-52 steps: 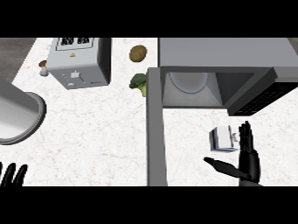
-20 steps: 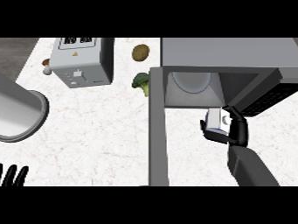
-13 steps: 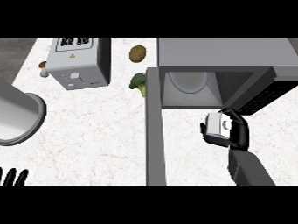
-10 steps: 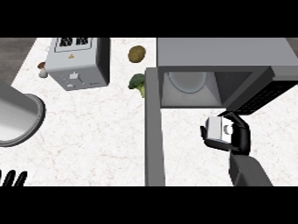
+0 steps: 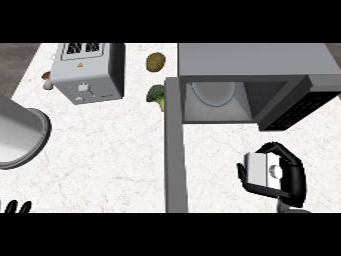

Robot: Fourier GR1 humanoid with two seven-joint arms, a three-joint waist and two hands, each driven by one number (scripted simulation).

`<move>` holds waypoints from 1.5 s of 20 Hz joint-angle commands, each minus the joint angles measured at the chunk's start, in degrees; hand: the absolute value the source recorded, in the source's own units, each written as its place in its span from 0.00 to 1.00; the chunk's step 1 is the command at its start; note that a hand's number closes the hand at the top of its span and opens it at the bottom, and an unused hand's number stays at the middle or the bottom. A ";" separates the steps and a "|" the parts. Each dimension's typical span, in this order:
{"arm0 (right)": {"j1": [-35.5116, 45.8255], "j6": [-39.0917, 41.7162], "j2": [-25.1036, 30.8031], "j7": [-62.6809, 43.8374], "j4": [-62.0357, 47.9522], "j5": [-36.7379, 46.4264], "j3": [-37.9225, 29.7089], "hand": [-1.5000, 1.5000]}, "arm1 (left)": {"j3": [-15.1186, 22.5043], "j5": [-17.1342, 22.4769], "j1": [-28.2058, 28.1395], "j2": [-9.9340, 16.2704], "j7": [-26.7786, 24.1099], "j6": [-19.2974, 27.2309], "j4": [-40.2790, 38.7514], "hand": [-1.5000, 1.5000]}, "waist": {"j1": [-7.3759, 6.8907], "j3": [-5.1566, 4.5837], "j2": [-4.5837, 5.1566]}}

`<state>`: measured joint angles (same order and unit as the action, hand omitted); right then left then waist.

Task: Pick up the milk, place it into the microwave and close the microwave

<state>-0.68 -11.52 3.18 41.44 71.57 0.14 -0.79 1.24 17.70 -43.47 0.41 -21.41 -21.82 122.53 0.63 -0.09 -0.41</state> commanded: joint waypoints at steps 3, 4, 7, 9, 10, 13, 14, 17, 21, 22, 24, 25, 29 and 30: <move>-9.53 5.27 -1.10 -7.48 17.38 -3.80 5.17 1.00 | 0.07 0.71 -3.85 -0.37 -0.70 -1.05 1.55 0.00 | -0.57 0.05 0.10; -10.47 7.27 -1.53 -8.19 19.90 -5.94 5.82 1.00 | 0.10 0.17 0.94 -0.39 -0.43 1.73 -0.75 0.00 | -0.12 0.04 0.16; -7.28 4.74 -3.11 -10.51 19.26 -8.52 8.68 1.00 | 2.10 -1.45 -0.99 -0.38 -1.64 2.31 0.12 0.00 | -0.89 0.09 0.29; -8.16 1.99 -3.13 -12.73 23.68 -7.62 10.92 1.00 | -1.34 1.53 -3.23 0.16 -1.32 -0.88 0.67 0.00 | -0.94 0.08 0.26; -3.41 2.61 -3.14 -14.28 19.94 -7.45 8.41 1.00 | 1.95 -2.79 -2.19 -0.37 -4.68 0.98 -1.48 0.00 | -1.12 0.09 0.33; 0.26 -3.47 -3.16 -13.82 16.96 -3.55 9.29 1.00 | -2.30 2.10 -0.61 0.37 -0.08 0.07 -0.14 0.00 | -1.14 0.09 0.39; 0.92 -6.62 -3.16 -13.08 15.70 -2.04 12.90 1.00 | -3.55 2.30 -1.53 1.02 -4.15 -3.02 -3.96 0.00 | -1.36 0.07 0.36; 2.19 -8.42 -3.17 -14.35 13.99 -1.13 13.54 1.00 | -5.01 4.01 2.65 1.46 1.23 -0.02 -1.97 0.00 | -0.94 0.09 0.40; 11.32 -12.19 -3.18 -18.00 7.32 -0.80 13.13 1.00 | -5.20 3.36 1.38 1.10 1.14 -0.79 -1.54 0.00 | -1.21 0.09 0.40; 15.86 -13.73 -3.18 -19.79 4.60 -1.53 13.67 1.00 | -6.06 3.50 0.68 1.06 -2.04 -2.56 -3.34 0.00 | -1.55 0.09 0.41; 16.01 -14.51 -3.18 -17.52 -0.08 0.33 11.25 1.00 | -7.52 2.72 0.62 1.60 -3.49 -3.69 -5.11 0.00 | -1.53 0.08 0.42; 18.60 -12.57 -3.13 -17.38 -3.66 -0.27 8.43 1.00 | -4.51 2.55 -0.67 -0.20 0.09 -1.63 -1.25 0.00 | -1.53 0.11 0.48; 26.76 -18.63 -3.18 -14.96 -16.06 -3.95 7.98 1.00 | -8.14 5.46 2.57 2.20 -0.94 -4.25 -6.18 0.00 | -2.05 0.12 0.67; 30.46 -15.86 -3.11 -15.75 -18.33 -2.53 4.69 1.00 | -7.87 6.78 0.22 2.33 2.53 -2.87 -0.39 0.00 | -2.05 0.14 0.66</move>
<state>21.48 -27.73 0.03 24.88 62.97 -1.67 8.59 -5.45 22.46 -42.00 2.09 -20.62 -24.25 119.92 -1.11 0.02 0.16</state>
